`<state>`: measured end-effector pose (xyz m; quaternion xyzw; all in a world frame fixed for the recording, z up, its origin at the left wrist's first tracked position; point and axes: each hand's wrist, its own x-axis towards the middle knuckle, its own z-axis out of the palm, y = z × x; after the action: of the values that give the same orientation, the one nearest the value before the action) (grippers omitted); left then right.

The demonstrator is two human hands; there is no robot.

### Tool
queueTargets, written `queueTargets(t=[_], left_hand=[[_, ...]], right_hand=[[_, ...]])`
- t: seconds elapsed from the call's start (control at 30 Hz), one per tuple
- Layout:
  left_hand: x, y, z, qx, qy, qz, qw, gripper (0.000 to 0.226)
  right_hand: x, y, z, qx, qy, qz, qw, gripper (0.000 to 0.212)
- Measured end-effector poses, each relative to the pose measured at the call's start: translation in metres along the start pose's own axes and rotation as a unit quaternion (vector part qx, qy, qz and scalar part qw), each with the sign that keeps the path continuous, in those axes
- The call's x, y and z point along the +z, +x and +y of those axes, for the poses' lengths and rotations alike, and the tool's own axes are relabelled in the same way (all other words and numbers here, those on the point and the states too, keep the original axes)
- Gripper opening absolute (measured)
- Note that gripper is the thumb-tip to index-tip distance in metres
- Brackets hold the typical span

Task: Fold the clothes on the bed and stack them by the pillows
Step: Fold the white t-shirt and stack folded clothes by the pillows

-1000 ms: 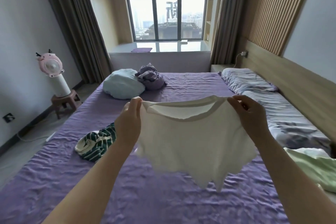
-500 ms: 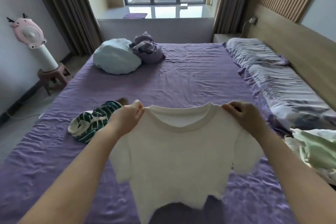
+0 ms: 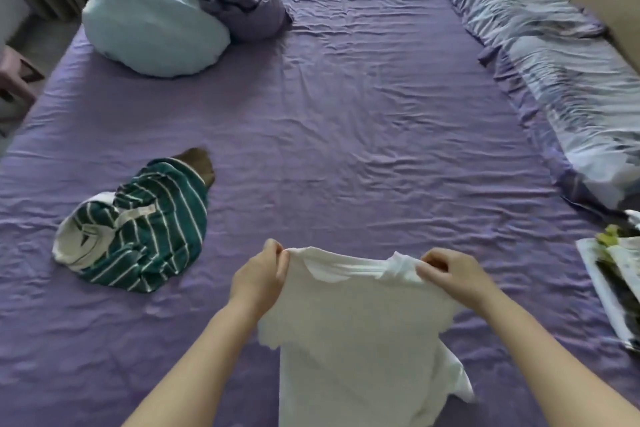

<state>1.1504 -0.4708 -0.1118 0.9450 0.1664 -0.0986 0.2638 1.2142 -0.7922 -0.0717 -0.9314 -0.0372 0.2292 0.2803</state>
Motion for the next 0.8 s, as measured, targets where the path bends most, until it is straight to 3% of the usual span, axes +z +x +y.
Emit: queueTargets(t=[0.1,0.23,0.57,0.67,0.73,0.8], left_hand=[[0.016,0.026,-0.013,0.011,0.03,-0.022,0.999,0.024],[0.021,0.073,-0.019,0.033,0.064,-0.018,0.997,0.026],[0.022,0.216,-0.008,0.011,0.113,0.072,0.991,0.031],[0.035,0.25,-0.003,-0.018,0.147,0.074,0.986,0.027],[0.05,0.261,0.0,-0.031,0.194,0.069,0.978,0.019],[0.074,0.26,0.011,-0.009,0.174,0.093,0.98,0.022]], right_hand=[[0.016,0.021,0.015,0.04,-0.052,0.048,0.997,0.012],[0.021,0.064,0.02,0.054,-0.125,0.12,0.983,0.021],[0.015,0.22,-0.001,0.052,-0.062,0.191,0.978,0.026],[0.021,0.263,0.003,0.04,-0.04,0.168,0.984,0.022],[0.032,0.287,0.01,0.015,0.005,0.101,0.995,0.021],[0.043,0.299,0.023,0.025,0.044,0.022,0.998,0.033]])
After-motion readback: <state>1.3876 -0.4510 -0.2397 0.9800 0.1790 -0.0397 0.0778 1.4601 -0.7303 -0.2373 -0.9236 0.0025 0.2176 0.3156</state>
